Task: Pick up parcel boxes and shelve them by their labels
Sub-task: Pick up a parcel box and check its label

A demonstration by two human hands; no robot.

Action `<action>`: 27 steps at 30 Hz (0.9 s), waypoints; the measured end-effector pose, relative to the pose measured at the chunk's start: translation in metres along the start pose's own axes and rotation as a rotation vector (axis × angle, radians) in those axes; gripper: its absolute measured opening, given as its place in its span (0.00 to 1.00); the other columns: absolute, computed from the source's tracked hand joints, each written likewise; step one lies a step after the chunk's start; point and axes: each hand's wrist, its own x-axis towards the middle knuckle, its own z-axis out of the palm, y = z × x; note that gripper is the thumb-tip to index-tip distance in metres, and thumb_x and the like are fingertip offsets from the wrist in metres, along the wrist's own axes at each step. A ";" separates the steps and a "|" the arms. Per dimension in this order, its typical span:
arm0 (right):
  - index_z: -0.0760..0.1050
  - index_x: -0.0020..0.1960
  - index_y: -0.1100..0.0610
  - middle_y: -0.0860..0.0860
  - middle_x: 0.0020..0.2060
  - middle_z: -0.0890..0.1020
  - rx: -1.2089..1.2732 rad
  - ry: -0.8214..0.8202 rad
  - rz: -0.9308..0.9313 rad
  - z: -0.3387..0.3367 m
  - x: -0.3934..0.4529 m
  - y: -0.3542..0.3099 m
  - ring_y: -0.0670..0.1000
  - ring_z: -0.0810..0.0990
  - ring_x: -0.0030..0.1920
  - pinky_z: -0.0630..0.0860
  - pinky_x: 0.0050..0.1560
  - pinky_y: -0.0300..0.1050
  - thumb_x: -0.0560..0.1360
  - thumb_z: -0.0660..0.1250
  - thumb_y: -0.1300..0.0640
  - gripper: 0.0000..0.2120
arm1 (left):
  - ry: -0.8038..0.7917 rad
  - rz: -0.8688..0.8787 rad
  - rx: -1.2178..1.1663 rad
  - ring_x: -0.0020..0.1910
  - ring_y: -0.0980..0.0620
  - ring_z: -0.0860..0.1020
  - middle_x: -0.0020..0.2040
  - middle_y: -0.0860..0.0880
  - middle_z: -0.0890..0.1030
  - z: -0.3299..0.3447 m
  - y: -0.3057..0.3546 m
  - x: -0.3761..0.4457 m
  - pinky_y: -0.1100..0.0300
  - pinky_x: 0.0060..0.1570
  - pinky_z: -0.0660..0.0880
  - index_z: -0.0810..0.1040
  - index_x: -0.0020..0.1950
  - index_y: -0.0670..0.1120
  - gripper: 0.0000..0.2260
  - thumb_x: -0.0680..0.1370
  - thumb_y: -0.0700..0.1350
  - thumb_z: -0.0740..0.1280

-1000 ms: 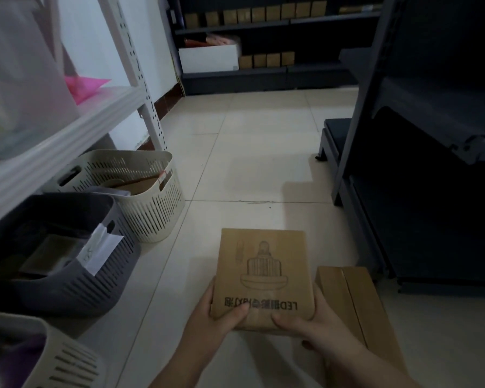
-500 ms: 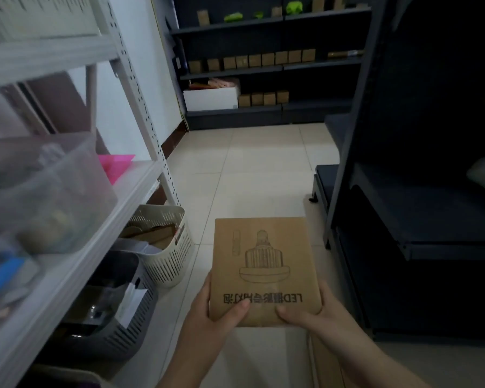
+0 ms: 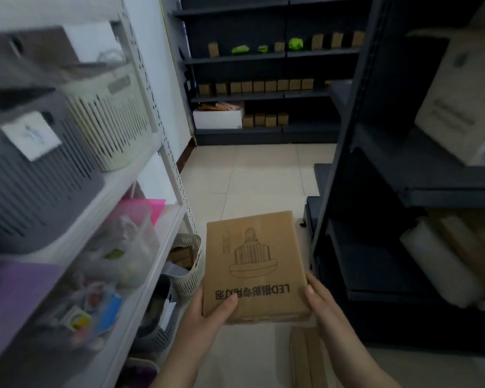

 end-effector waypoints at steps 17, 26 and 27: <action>0.68 0.67 0.39 0.41 0.65 0.74 -0.029 0.024 -0.199 0.029 -0.125 -0.251 0.42 0.72 0.62 0.65 0.68 0.53 0.62 0.61 0.34 0.34 | 0.013 0.172 0.066 0.54 0.58 0.77 0.55 0.58 0.79 -0.001 0.244 -0.118 0.55 0.58 0.75 0.69 0.62 0.58 0.19 0.73 0.47 0.67; 0.64 0.70 0.42 0.45 0.65 0.74 -0.053 -0.029 -0.146 0.020 -0.135 -0.262 0.46 0.76 0.58 0.74 0.55 0.47 0.62 0.62 0.35 0.37 | 0.008 0.150 0.096 0.59 0.49 0.75 0.53 0.60 0.76 0.000 0.246 -0.129 0.46 0.61 0.74 0.65 0.60 0.62 0.17 0.73 0.52 0.66; 0.64 0.70 0.42 0.46 0.65 0.74 -0.060 -0.037 -0.139 0.019 -0.136 -0.263 0.47 0.76 0.59 0.74 0.54 0.48 0.60 0.63 0.34 0.39 | 0.006 0.145 0.095 0.59 0.49 0.74 0.52 0.60 0.75 0.000 0.246 -0.130 0.46 0.61 0.73 0.65 0.59 0.63 0.17 0.73 0.52 0.66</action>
